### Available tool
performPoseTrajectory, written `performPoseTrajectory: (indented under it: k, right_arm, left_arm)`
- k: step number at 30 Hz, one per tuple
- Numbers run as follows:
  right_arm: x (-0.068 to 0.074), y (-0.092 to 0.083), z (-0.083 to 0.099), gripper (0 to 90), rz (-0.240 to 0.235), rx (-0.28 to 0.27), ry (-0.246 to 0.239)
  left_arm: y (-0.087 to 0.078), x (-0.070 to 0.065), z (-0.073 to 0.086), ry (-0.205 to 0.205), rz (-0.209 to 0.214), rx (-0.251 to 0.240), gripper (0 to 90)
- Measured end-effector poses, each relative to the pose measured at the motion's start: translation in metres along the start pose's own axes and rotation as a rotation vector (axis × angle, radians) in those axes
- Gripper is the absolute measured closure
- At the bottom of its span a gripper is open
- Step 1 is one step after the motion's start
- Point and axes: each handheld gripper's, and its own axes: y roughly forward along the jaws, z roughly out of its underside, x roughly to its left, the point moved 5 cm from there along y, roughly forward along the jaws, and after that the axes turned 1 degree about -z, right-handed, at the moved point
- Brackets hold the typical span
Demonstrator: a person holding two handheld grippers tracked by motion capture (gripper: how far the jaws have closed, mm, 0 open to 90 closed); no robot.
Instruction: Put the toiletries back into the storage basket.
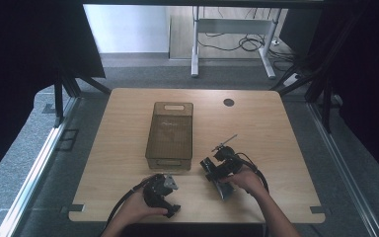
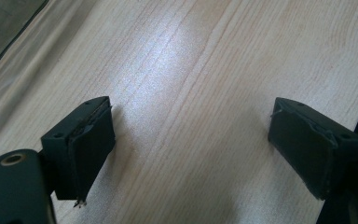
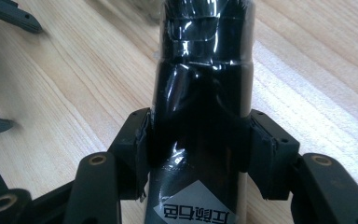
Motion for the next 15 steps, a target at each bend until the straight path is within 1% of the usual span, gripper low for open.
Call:
performPoseTrajectory:
  k: [7,15]
  right_arm:
    - [0.0008,0.0012,0.0,45.3,-0.004,-0.004,0.001]
    - [0.0022,0.0047,0.001,45.3,-0.006,0.006,-0.008]
  left_arm:
    - [0.0001,0.0002,-0.0001,0.003,0.001,-0.001,14.2]
    - [0.0005,0.0004,-0.0002,0.001,0.0,-0.004,13.7]
